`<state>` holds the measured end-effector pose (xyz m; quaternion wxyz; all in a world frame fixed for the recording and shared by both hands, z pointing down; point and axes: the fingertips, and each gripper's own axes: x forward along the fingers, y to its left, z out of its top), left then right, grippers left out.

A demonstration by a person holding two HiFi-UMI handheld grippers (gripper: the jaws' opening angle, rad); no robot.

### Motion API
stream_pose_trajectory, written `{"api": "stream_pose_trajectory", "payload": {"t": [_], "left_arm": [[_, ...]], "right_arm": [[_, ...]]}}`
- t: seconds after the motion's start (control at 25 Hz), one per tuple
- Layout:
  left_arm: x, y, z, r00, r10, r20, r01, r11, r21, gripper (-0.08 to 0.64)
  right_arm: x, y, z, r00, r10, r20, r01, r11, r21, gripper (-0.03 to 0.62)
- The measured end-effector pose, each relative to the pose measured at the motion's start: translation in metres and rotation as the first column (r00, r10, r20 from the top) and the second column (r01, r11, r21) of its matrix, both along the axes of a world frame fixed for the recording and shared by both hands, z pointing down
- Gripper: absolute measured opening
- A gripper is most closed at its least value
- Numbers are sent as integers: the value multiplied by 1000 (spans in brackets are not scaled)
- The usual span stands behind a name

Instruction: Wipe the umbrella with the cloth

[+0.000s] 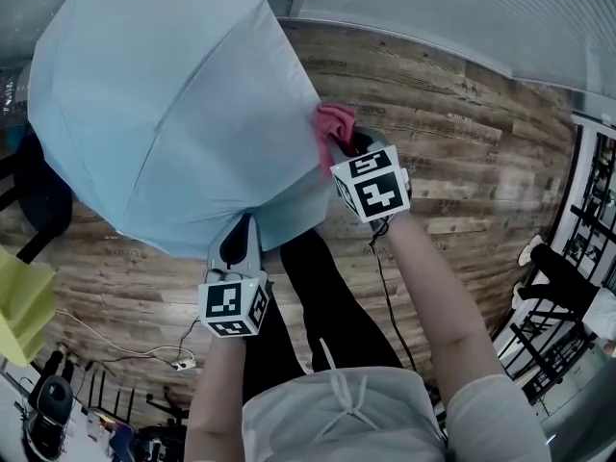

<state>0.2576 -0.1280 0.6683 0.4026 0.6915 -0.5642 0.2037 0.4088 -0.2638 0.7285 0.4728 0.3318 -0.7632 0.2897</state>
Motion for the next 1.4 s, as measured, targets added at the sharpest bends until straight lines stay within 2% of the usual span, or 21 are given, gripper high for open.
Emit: {"api": "stream_pose_trajectory", "payload": {"t": [0.24,0.4,0.6,0.8,0.96,1.12,1.24,1.4], "left_arm": [[6,-7,-10,1000,17,-1,-17,1000,14,8],[7,-19,-32,1000,25,-16,-24,998,63,7],[-12,-18,-85,998,41,-48,-35,990,134,8],[-60,-3,-164,996,83,-35,-75,979,190,6],[-116,11,-242,992,118,35,-123,951,282,7],[-168,27,-329,996,82,42,-92,921,379,8],[-198,38,-390,997,63,42,-75,879,471,7],[-220,58,-464,995,67,79,-100,807,582,8]], "right_arm": [[22,-5,-6,999,26,-43,-26,1000,6,57],[19,-7,-36,998,61,-26,-60,998,35,57],[-16,10,-102,996,79,28,-82,991,102,57],[-69,50,-187,985,137,107,-154,972,176,57],[-125,87,-268,976,131,174,-176,947,270,57],[-177,127,-354,961,124,246,-206,918,339,57],[-209,145,-421,947,102,305,-233,872,430,57],[-233,166,-501,914,68,400,-286,807,517,57]]}}
